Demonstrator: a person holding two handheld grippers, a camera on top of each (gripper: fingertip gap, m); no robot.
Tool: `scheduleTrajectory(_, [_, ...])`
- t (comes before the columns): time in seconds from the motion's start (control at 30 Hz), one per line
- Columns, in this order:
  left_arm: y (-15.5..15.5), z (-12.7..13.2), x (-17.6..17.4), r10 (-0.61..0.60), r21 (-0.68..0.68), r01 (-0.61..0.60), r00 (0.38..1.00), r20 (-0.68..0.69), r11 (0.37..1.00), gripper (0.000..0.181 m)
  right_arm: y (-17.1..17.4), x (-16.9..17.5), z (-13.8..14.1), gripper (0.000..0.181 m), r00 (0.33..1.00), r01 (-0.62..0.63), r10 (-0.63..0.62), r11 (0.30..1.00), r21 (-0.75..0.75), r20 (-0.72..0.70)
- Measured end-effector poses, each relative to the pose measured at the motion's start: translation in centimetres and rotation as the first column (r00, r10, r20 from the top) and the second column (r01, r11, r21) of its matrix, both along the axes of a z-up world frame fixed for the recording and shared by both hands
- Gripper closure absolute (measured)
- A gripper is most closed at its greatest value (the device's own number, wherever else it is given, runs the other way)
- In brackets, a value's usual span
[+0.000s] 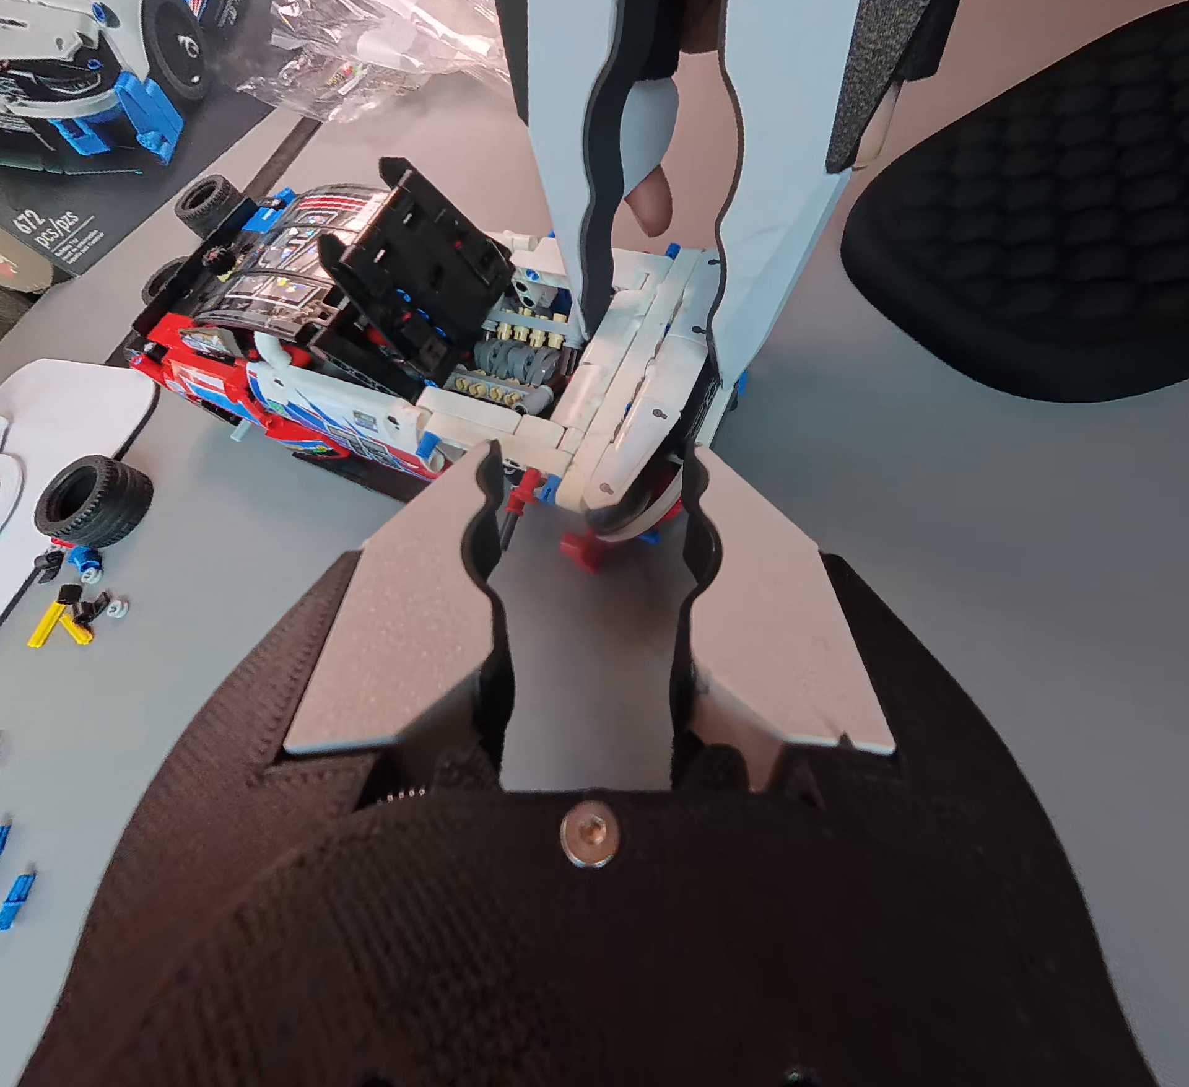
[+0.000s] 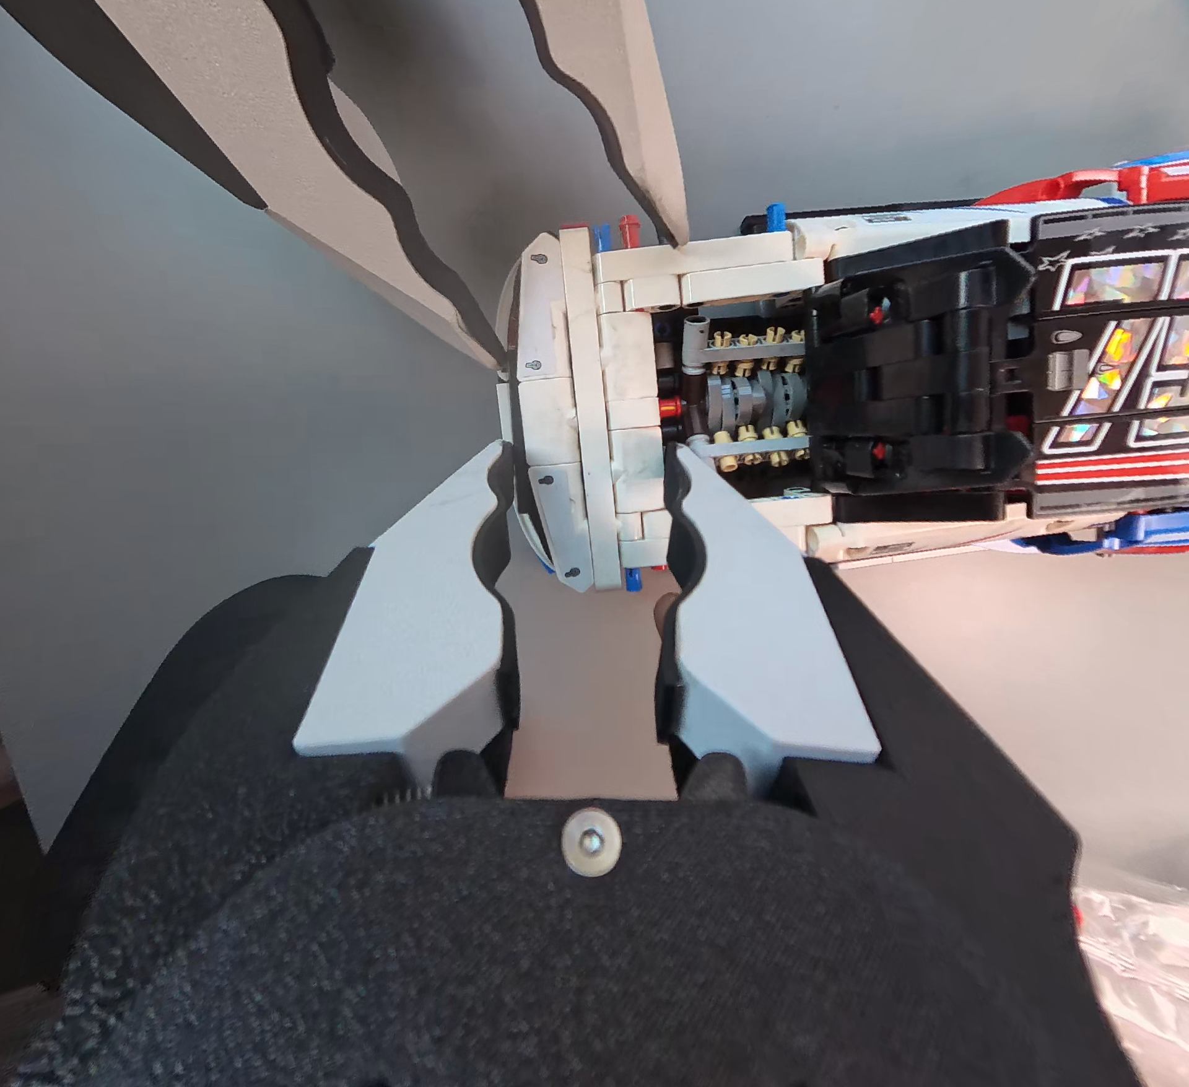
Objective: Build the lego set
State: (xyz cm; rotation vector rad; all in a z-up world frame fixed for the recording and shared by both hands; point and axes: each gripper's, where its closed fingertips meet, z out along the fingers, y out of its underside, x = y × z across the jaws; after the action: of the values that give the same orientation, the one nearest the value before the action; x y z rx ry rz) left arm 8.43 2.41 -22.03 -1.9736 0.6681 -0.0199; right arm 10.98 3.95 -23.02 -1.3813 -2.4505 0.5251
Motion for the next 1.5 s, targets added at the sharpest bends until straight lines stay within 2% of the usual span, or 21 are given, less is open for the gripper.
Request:
scheduleTrajectory(0.1, [0.03, 0.01, -0.04, 0.0, 0.012, 0.001, 1.0, -0.016, 1.0, 0.131, -0.14, -0.16, 0.01, 0.135, 0.999, -0.04, 0.04, 0.999, 0.017, -0.009])
scheduleTrajectory(0.47, [0.34, 0.05, -0.24, 0.023, 0.034, -0.022, 1.0, -0.019, 0.999, 0.13, 0.16, -0.56, -0.09, 0.139, 0.987, -0.13, 0.129, 0.992, 0.0, 0.095])
scheduleTrajectory(0.73, [0.53, 0.45, -0.45, 0.017, 0.122, -0.006, 0.996, -0.085, 0.992, 0.125, 0.19, -0.69, -0.19, 0.138, 0.988, -0.148, 0.147, 0.989, 0.014, 0.04])
scheduleTrajectory(0.97, [0.41, 0.96, -0.16, 0.008, 0.199, 0.02, 0.99, -0.142, 0.98, 0.128, 0.17, -0.67, -0.12, 0.139, 0.989, -0.147, 0.147, 0.989, -0.011, -0.019])
scheduleTrajectory(1.23, [0.58, 0.6, 0.13, 0.026, 0.205, 0.009, 0.986, -0.164, 0.979, 0.13, 0.13, -0.64, -0.19, 0.141, 0.985, -0.171, 0.171, 0.985, -0.006, -0.017])
scheduleTrajectory(1.5, [0.59, 0.42, 0.17, 0.02, 0.177, 0.002, 0.992, -0.121, 0.984, 0.133, 0.11, -0.67, -0.21, 0.142, 0.983, -0.183, 0.182, 0.983, -0.021, -0.026])
